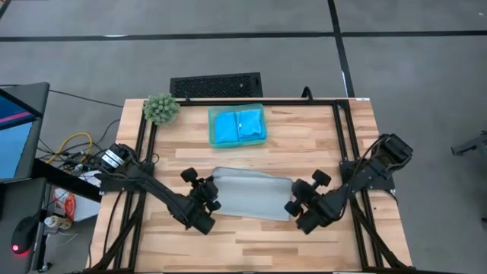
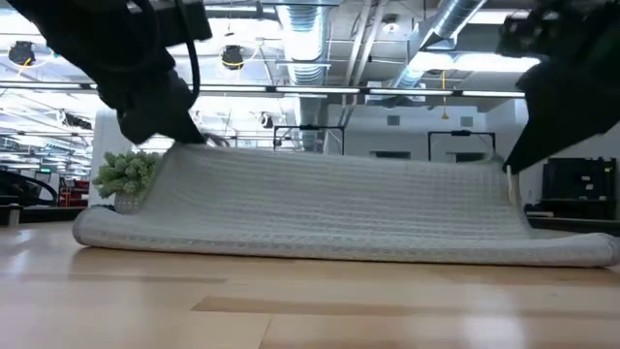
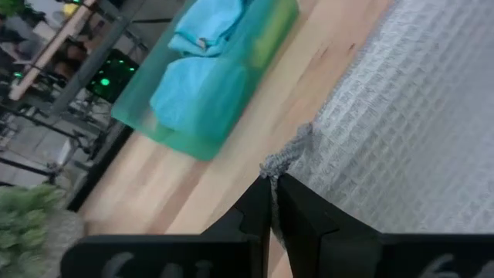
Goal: Fold microfiber towels
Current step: Fold the gray microfiber towel
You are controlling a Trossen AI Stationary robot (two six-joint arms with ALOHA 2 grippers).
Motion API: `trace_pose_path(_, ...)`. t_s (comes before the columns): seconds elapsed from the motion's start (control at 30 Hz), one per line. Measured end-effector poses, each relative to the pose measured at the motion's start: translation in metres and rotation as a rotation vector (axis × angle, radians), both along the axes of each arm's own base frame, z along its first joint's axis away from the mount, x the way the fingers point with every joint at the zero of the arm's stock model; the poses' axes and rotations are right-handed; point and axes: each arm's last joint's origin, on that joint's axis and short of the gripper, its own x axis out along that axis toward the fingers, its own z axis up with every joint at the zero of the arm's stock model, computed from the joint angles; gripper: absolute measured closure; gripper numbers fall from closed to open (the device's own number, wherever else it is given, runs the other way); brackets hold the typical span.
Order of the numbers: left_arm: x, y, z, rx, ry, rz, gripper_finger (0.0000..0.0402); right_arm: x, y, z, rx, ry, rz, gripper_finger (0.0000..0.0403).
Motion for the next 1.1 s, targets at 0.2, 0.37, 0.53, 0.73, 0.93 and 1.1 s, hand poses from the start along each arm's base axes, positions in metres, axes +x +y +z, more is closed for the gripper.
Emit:
trace_pose_path(0.2,0.008,0.003,-0.007,-0.027,0.012,-0.032,0.0386,-0.003,-0.009,-0.008,-0.006,0.031,-0.023,0.0403)
trace_pose_path(0.37,0.009,0.005,-0.007,-0.028,0.014,-0.024,0.0386,-0.002,-0.01,-0.011,-0.002,0.033,-0.021,0.0386)
trace_pose_path(0.53,0.009,0.005,-0.007,-0.033,0.007,-0.017,0.0385,-0.002,-0.011,-0.01,-0.009,0.04,-0.02,0.0348)
trace_pose_path(0.73,0.008,0.006,-0.008,-0.057,0.08,-0.04,0.0372,0.0,-0.015,-0.01,-0.005,0.045,-0.039,0.029)
trace_pose_path(0.93,0.01,0.008,-0.008,-0.024,0.152,-0.084,0.0301,-0.001,-0.015,-0.005,0.008,0.024,-0.037,0.0235)
trace_pose_path(1.1,0.014,0.019,-0.008,0.006,0.17,-0.067,0.0239,-0.007,-0.011,0.007,0.037,-0.02,-0.008,0.0218)
